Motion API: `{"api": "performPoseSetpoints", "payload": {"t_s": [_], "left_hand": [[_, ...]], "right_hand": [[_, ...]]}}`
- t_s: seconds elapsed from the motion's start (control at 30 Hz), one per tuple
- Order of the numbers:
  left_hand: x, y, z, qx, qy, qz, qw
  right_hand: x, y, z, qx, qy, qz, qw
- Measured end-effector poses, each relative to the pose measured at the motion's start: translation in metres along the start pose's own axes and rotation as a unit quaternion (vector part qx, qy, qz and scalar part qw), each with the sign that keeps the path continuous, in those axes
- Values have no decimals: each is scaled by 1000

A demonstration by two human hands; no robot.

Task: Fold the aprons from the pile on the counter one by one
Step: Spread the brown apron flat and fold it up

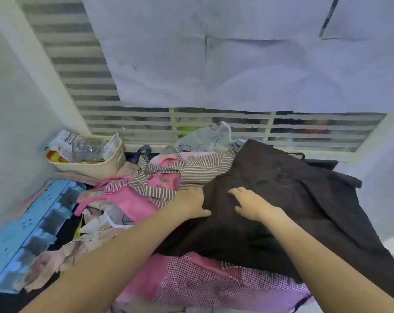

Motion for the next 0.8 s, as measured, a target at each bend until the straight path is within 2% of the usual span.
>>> {"api": "performPoseSetpoints", "payload": {"t_s": [0.2, 0.3, 0.43, 0.57, 0.6, 0.7, 0.8], "left_hand": [[16, -11, -21, -75, -2, 53, 996], [27, -8, -27, -92, -13, 83, 992], [19, 3, -24, -21, -7, 102, 995], [-20, 0, -3, 82, 43, 76, 993], [-33, -8, 4, 88, 44, 72, 993], [-75, -37, 14, 58, 74, 7, 996], [-132, -78, 13, -29, 154, -22, 987]], "right_hand": [[13, -19, -21, -32, -5, 10, 999], [17, -33, -27, -66, 17, 9, 998], [14, -45, -39, -114, 21, 72, 991], [-20, -27, -44, -50, 42, 71, 995], [-34, -21, -44, -24, 55, 50, 997], [-72, -8, -41, 30, 20, -107, 994], [-123, -16, -35, 27, 45, -278, 959]]}}
Point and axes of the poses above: each hand's wrist, its own z-axis away from the middle knuckle, its own x-axis out of the palm, y = z × x, the point moved 3 cm from there along -z, towards the middle knuckle, and after that the axes turned 4 degrees about -z, right-handed, at the moved point
